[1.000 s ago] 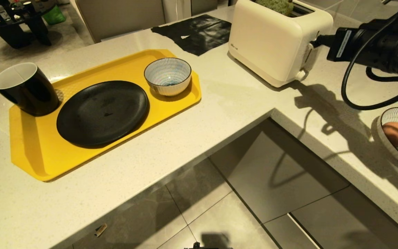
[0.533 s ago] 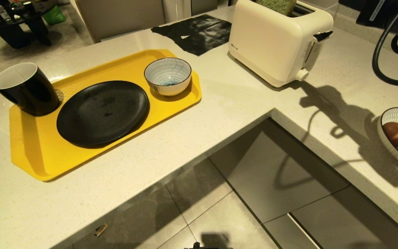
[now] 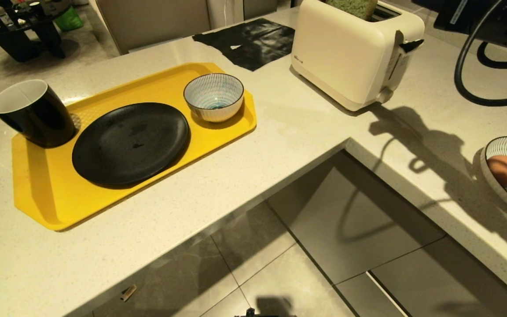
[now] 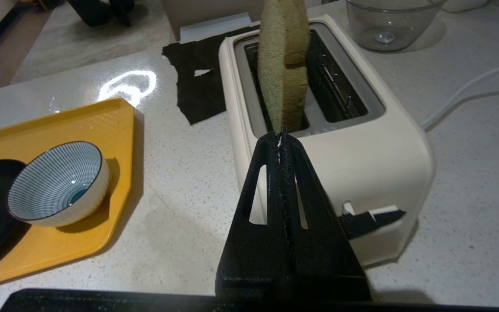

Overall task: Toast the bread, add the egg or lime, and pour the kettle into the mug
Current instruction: Put the baked bread on a plate

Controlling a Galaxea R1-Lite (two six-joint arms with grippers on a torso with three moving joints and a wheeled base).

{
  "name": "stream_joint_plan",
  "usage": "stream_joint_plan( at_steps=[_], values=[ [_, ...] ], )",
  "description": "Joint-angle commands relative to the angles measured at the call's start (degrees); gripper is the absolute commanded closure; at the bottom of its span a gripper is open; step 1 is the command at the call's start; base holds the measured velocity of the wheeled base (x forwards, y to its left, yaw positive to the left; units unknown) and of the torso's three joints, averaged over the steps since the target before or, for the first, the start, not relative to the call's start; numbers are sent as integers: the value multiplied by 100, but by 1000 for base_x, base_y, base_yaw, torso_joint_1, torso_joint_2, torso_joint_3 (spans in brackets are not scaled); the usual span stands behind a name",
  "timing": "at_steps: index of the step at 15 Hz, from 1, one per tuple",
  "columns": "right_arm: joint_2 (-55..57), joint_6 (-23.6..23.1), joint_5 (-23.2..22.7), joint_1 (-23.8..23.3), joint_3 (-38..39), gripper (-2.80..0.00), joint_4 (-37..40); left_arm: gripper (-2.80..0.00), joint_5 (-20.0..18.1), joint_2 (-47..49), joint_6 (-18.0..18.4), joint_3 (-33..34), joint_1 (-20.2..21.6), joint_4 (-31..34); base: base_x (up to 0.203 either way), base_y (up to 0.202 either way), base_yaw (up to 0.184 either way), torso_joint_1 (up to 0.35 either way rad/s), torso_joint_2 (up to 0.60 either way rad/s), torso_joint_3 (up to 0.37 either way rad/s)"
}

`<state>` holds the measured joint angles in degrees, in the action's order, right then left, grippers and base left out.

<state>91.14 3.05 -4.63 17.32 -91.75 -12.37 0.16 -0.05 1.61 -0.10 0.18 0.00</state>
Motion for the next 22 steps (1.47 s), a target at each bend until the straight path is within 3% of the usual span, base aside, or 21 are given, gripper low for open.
stream_joint_plan(
  at_steps=[1, 4, 16, 19, 22],
  values=[
    [360, -9, -6, 116, -328, 0, -12, 0, 2, 5, -3, 1, 8, 0, 0, 0, 0, 0, 0, 0],
    [653, -31, -3, 250, -731, 0, -11, 0, -7, 5, -20, 1, -1, 0, 0, 0, 0, 0, 0, 0],
    [633, -50, 6, 325, -634, 0, -11, 0, -7, 5, -29, 1, -1, 0, 0, 0, 0, 0, 0, 0],
    [694, -239, -2, 309, -654, 0, -28, 0, -7, 5, -38, 1, -1, 0, 0, 0, 0, 0, 0, 0],
    [1000, -262, 8, 221, -1057, 0, -117, 0, -7, 5, -44, 1, -1, 0, 0, 0, 0, 0, 0, 0]
  ],
)
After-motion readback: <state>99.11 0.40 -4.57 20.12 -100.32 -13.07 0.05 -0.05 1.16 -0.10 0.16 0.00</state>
